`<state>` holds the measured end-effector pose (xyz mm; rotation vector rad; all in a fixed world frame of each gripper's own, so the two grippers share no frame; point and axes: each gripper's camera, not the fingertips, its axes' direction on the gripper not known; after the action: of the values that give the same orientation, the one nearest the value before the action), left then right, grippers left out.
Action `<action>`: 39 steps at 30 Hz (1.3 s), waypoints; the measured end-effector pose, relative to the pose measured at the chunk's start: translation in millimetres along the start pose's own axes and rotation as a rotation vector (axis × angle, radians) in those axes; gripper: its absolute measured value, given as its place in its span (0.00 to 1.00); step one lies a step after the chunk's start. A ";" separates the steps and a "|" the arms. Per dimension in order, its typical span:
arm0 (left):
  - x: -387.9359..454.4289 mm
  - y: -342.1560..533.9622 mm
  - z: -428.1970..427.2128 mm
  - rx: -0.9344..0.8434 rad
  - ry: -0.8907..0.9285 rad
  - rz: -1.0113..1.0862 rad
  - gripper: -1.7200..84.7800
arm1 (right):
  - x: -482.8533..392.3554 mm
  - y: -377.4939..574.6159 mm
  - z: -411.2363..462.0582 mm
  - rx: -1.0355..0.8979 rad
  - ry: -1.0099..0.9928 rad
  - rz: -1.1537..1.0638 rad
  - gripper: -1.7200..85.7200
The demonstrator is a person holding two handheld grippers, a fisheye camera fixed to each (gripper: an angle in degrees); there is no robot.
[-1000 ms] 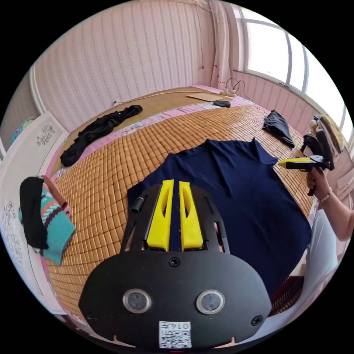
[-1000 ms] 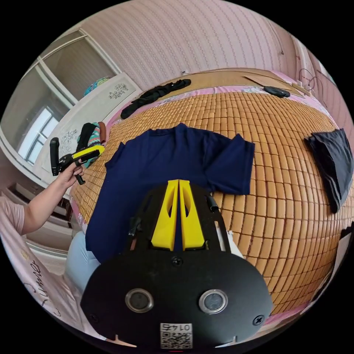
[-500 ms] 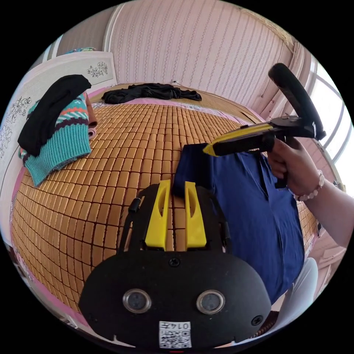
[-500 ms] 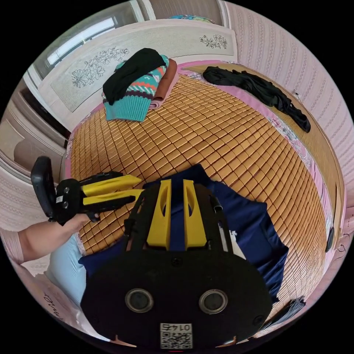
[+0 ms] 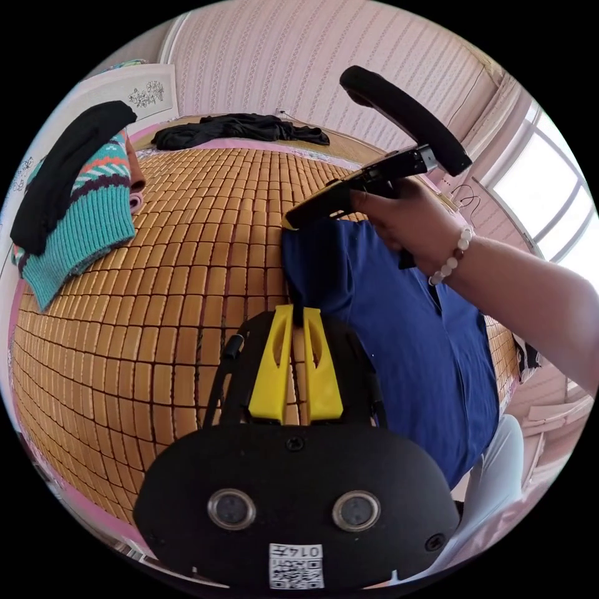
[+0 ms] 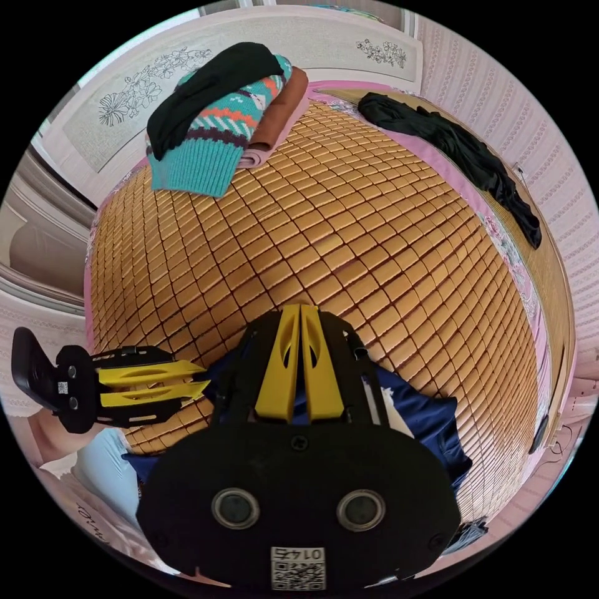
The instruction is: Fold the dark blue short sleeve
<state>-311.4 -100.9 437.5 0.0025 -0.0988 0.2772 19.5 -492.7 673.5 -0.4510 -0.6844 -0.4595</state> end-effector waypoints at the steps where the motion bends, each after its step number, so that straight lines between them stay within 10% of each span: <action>1: -1.7 3.6 -1.3 -0.004 -0.003 0.006 0.05 | -2.6 -4.1 -0.8 0.010 -0.034 -0.008 0.01; 28: -35.1 80.3 -3.5 0.020 -0.071 -0.043 0.08 | -46.1 -30.0 11.4 0.003 -0.028 -0.104 0.08; 39: -47.4 156.4 -61.3 0.115 -0.013 -0.057 0.08 | -7.3 157.0 -73.8 0.117 -0.153 0.037 0.09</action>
<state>-393.6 37.6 370.2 0.1214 -0.0952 0.2257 135.3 -403.5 579.8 -0.3902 -0.8450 -0.3503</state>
